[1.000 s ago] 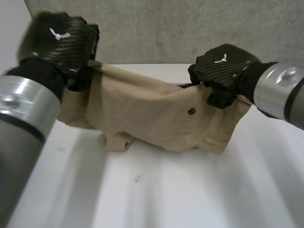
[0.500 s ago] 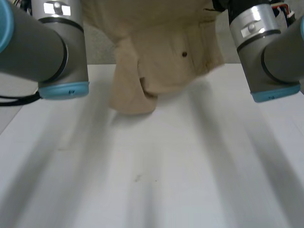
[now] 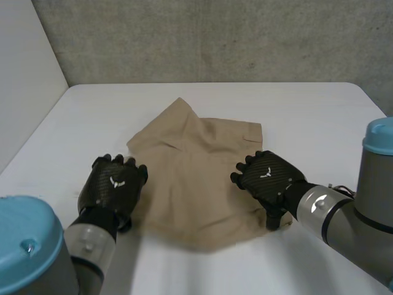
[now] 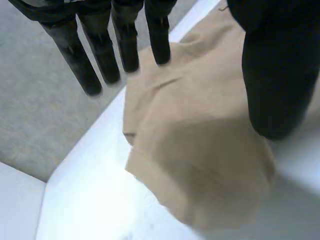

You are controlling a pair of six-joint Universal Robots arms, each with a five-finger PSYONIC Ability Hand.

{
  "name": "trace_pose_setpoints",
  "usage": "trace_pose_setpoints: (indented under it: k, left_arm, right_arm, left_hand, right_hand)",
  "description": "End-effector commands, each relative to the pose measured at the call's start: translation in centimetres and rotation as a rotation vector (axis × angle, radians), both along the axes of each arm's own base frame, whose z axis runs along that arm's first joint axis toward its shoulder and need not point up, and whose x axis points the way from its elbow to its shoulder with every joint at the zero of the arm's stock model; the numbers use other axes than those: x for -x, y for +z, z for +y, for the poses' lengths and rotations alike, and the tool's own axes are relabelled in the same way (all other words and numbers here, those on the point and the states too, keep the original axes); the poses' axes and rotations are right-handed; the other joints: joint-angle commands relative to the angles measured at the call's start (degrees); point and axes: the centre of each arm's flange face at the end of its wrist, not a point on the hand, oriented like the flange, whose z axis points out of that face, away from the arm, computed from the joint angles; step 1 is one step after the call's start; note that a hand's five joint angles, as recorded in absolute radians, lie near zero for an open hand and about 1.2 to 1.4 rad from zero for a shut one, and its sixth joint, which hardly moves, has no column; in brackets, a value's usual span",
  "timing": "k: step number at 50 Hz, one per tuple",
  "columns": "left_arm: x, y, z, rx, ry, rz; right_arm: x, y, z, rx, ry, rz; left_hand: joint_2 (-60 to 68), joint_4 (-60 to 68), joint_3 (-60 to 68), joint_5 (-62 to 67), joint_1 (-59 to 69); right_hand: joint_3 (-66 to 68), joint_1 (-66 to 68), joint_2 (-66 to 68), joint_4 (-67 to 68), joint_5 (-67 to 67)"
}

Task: Fold the shorts.

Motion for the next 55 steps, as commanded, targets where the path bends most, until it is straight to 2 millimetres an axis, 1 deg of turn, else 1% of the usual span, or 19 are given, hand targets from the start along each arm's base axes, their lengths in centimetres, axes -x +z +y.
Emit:
trace_pose_setpoints:
  k: [1, 4, 9, 11, 15, 20, 24, 37, 40, 41, 43, 45, 46, 47, 48, 52, 53, 54, 55]
  left_arm:
    - [-0.5, 2.4, 0.8, 0.046, -0.006, 0.045]
    - [-0.7, 2.9, 0.5, 0.060, 0.005, 0.058]
    - [-2.0, 2.5, -1.2, 0.042, 0.072, 0.046]
    - [-2.2, 1.9, -1.5, 0.021, 0.068, 0.038]
    - [-3.0, 0.4, -2.0, -0.061, 0.058, 0.023]
    - [-3.7, -1.3, -2.1, -0.189, 0.063, 0.056]
    - [-3.7, -2.5, -2.2, -0.250, 0.086, 0.087]
    - [-4.3, -4.9, -1.7, -0.339, 0.111, 0.053]
    - [-4.2, -5.3, -1.8, -0.346, 0.111, 0.049]
    - [-4.2, -5.4, -1.9, -0.346, 0.113, 0.049]
    - [-4.1, -5.5, -2.0, -0.335, 0.110, 0.055]
    - [-4.1, -5.6, -2.1, -0.328, 0.109, 0.060]
    - [-4.0, -5.5, -2.2, -0.320, 0.108, 0.065]
    - [-3.9, -5.5, -2.3, -0.307, 0.103, 0.069]
    - [-3.8, -5.4, -2.2, -0.302, 0.101, 0.071]
    - [-3.6, -4.6, -2.3, -0.265, 0.092, 0.086]
    - [-3.5, -4.2, -2.3, -0.252, 0.085, 0.092]
    - [-3.5, -3.7, -2.3, -0.232, 0.081, 0.103]
    - [-3.3, -2.3, -2.1, -0.185, 0.067, 0.127]
  right_arm:
    - [1.7, 2.6, -1.6, 0.001, -0.127, -0.127]
    - [2.4, 2.9, -2.6, -0.072, -0.212, -0.211]
    - [3.3, 2.5, -2.9, -0.157, -0.274, -0.237]
    - [3.6, 2.0, -2.8, -0.189, -0.283, -0.223]
    - [3.9, 0.1, -3.0, -0.237, -0.280, -0.174]
    - [3.6, -1.3, -2.2, -0.233, -0.195, -0.114]
    - [3.4, -1.9, -2.4, -0.203, -0.168, -0.115]
    - [3.2, -5.0, -3.2, -0.239, -0.174, -0.092]
    - [3.1, -5.5, -3.4, -0.245, -0.176, -0.089]
    - [3.1, -5.6, -3.5, -0.243, -0.176, -0.090]
    - [3.1, -5.6, -3.7, -0.228, -0.180, -0.096]
    - [3.2, -5.4, -4.0, -0.215, -0.188, -0.108]
    - [3.2, -5.2, -4.2, -0.202, -0.191, -0.115]
    - [3.2, -5.1, -4.2, -0.198, -0.191, -0.117]
    - [3.3, -5.1, -4.3, -0.196, -0.194, -0.117]
    - [3.3, -4.4, -4.4, -0.171, -0.196, -0.118]
    - [3.3, -3.3, -4.3, -0.140, -0.196, -0.127]
    - [3.4, -2.7, -4.3, -0.122, -0.196, -0.133]
    - [3.4, -2.1, -4.2, -0.104, -0.196, -0.139]
  left_hand:
    - [-9.71, -10.13, -10.06, -10.00, -7.45]
    - [-9.21, -9.63, -9.56, -9.50, -6.94]
    - [-7.87, -8.29, -8.22, -8.16, -5.61]
    - [-6.69, -7.11, -7.04, -6.98, -4.43]
    - [-3.16, -3.58, -3.51, -3.45, -0.90]
    - [-2.31, -2.73, -2.66, -2.60, -0.05]
    - [0.53, 0.12, 0.18, 0.24, 2.80]
    - [10.13, 9.71, 9.78, 9.84, 12.39]
    - [14.99, 14.57, 14.64, 14.70, 17.25]
    - [17.01, 16.60, 16.66, 16.72, 19.28]
    - [26.55, 26.13, 26.20, 26.26, 28.82]
    - [35.32, 34.91, 34.97, 35.03, 37.59]
    - [39.70, 39.28, 39.35, 39.41, 41.96]
    - [50.40, 49.98, 50.05, 50.11, 52.66]
    - [55.31, 54.90, 54.96, 55.02, 57.58]
    - [55.36, 54.95, 55.01, 55.07, 57.63]
    - [55.36, 54.95, 55.01, 55.07, 57.63]
    - [55.36, 54.95, 55.01, 55.07, 57.63]
    - [55.36, 54.95, 55.01, 55.07, 57.63]
  right_hand:
    - [-5.39, -3.69, -5.44, -5.72, -5.99]
    - [-5.39, -3.69, -5.44, -5.72, -5.99]
    - [-5.39, -3.69, -5.44, -5.72, -5.99]
    - [-5.15, -3.45, -5.20, -5.48, -5.76]
    - [3.93, 5.63, 3.88, 3.60, 3.32]
    - [10.66, 12.36, 10.61, 10.34, 10.06]
    - [12.35, 14.05, 12.30, 12.03, 11.75]
    - [17.56, 19.27, 17.51, 17.24, 16.96]
    - [23.27, 24.97, 23.22, 22.94, 22.67]
    - [25.95, 27.66, 25.90, 25.63, 25.35]
    - [43.05, 44.76, 43.00, 42.73, 42.45]
    - [64.50, 66.21, 64.45, 64.18, 63.90]
    - [64.61, 66.31, 64.56, 64.28, 64.01]
    - [64.61, 66.31, 64.56, 64.28, 64.01]
    - [64.61, 66.31, 64.56, 64.28, 64.01]
    - [64.61, 66.31, 64.56, 64.28, 64.01]
    - [64.61, 66.31, 64.56, 64.28, 64.01]
    - [64.61, 66.31, 64.56, 64.28, 64.01]
    - [64.61, 66.31, 64.56, 64.28, 64.01]
